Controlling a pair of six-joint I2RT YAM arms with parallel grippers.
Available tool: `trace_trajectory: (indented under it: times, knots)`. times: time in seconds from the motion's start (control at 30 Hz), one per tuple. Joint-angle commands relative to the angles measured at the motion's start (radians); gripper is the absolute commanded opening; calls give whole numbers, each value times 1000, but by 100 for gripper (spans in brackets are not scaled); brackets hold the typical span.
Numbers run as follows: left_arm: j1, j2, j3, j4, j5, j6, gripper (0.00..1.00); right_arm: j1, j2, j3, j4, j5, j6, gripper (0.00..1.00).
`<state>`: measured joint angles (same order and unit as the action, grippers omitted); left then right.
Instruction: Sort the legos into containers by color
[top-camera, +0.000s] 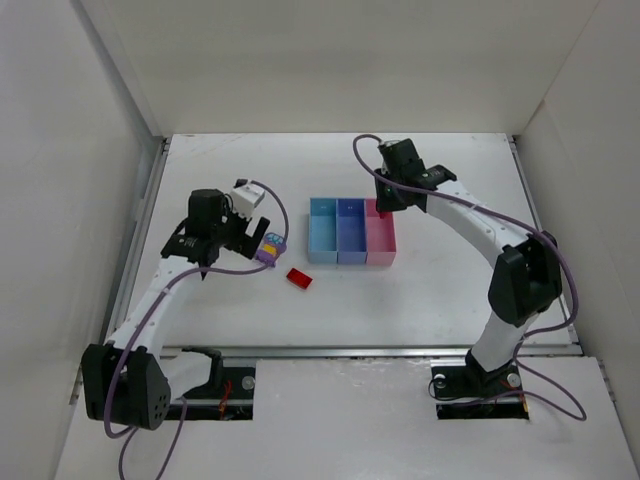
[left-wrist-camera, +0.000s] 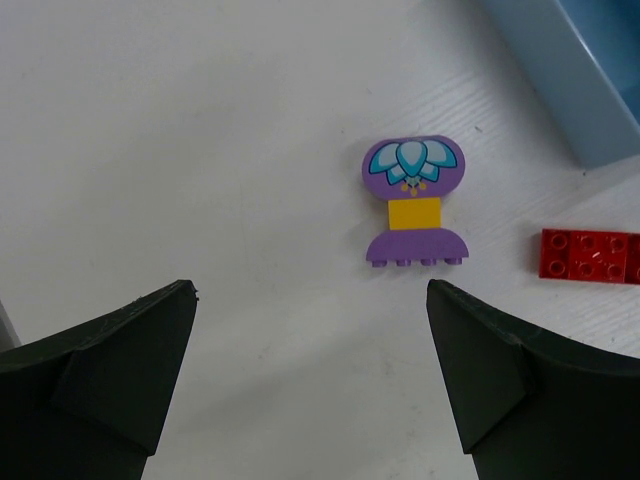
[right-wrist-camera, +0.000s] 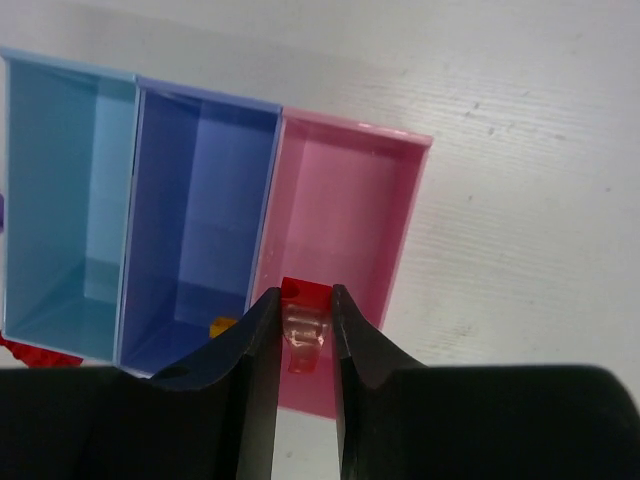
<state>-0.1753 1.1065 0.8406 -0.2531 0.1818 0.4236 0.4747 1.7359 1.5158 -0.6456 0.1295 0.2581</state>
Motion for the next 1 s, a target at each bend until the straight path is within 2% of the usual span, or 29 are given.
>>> trace_trajectory:
  times: [0.0,0.03,0.1,0.17,0.2,0.27,0.5,0.6,0.83,0.97]
  knots:
    - [-35,22,19,-43,19,53,100,4,-6,-2,6,-65,-5,0]
    - [-47,32,9,-43,-10,53,100,4,10,-2,6,-65,-5,0]
    - [-72,82,9,-43,-85,76,100,4,22,-11,6,-74,-5,17]
    - [-93,111,23,-43,-113,76,100,4,40,-11,6,-62,-5,42]
    - [-93,122,32,-43,-113,76,100,4,40,-11,6,-62,-5,63]
    - [-93,147,41,-34,-93,76,100,4,40,12,6,-62,-14,72]
    - [-93,231,109,-52,18,64,100,-16,16,49,6,-62,-25,74]
    - [-93,256,109,-43,18,64,100,-36,16,49,-3,-48,-25,69]
    - [-61,291,120,-43,48,73,100,-38,7,98,-3,-137,-80,69]
    - [-61,312,130,-43,116,64,100,-38,-19,98,20,-180,-80,69]
